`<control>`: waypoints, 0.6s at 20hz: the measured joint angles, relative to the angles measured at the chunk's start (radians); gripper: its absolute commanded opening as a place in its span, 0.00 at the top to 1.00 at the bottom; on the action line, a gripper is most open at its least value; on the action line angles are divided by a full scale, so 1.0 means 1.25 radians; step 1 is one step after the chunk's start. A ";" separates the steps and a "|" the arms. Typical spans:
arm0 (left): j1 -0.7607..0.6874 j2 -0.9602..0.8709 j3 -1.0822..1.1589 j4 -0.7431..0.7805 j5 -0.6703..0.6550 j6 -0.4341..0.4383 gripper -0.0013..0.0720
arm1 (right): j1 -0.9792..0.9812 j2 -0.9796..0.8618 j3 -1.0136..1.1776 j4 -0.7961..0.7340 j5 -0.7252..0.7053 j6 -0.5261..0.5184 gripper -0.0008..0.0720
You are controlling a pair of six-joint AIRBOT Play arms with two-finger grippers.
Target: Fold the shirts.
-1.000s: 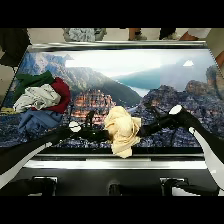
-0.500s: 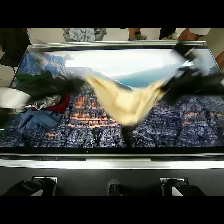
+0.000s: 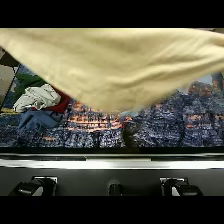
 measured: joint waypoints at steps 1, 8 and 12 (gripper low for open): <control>0.002 0.001 -0.002 0.026 -0.026 -0.007 0.95 | 0.000 -0.004 0.002 -0.014 0.049 0.011 0.93; 0.007 -0.108 -0.175 0.140 -0.103 -0.039 0.94 | 0.000 -0.067 -0.313 0.042 0.267 0.105 0.93; 0.007 -0.284 -0.278 0.117 -0.071 -0.041 0.94 | 0.000 -0.146 -0.597 0.086 -0.013 0.122 0.93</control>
